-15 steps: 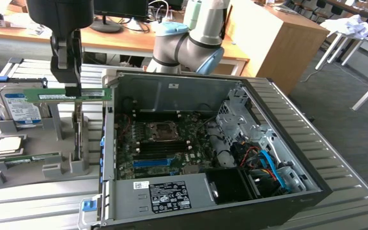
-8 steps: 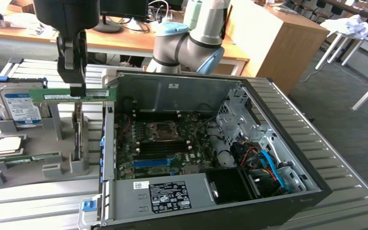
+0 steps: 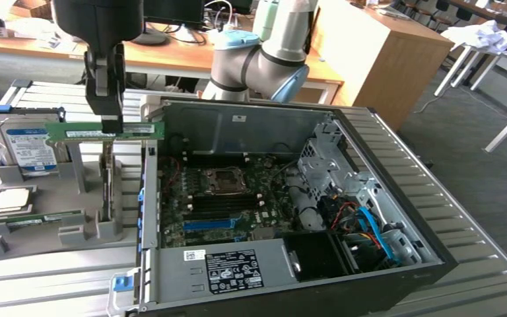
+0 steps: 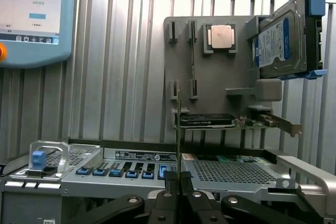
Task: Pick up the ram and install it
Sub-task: 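Pick up the ram and move it above insertion slot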
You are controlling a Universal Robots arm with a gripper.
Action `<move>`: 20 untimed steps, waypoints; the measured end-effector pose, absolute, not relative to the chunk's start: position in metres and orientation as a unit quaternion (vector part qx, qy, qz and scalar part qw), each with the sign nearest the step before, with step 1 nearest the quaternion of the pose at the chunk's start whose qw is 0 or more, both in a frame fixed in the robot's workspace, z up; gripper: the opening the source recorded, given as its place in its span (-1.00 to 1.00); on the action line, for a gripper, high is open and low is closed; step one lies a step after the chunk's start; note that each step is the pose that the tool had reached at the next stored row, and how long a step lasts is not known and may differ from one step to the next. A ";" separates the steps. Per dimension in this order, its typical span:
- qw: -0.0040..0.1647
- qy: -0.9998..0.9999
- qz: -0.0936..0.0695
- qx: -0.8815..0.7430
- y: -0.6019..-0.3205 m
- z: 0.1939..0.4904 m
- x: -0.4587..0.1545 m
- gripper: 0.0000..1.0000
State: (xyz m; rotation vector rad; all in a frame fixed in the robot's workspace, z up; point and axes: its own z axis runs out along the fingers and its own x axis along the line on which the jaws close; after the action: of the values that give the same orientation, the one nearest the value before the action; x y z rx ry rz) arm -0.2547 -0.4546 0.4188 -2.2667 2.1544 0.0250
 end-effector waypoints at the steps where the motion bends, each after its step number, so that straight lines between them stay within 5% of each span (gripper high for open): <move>1: 0.007 0.689 0.008 -0.725 -0.455 0.419 -0.254 -0.74; 20: 0.007 0.689 0.008 -0.725 -0.455 0.419 -0.242 -0.74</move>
State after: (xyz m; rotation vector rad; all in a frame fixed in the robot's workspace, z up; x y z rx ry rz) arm -0.2420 -0.4546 0.4187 -2.2667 2.1544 0.0250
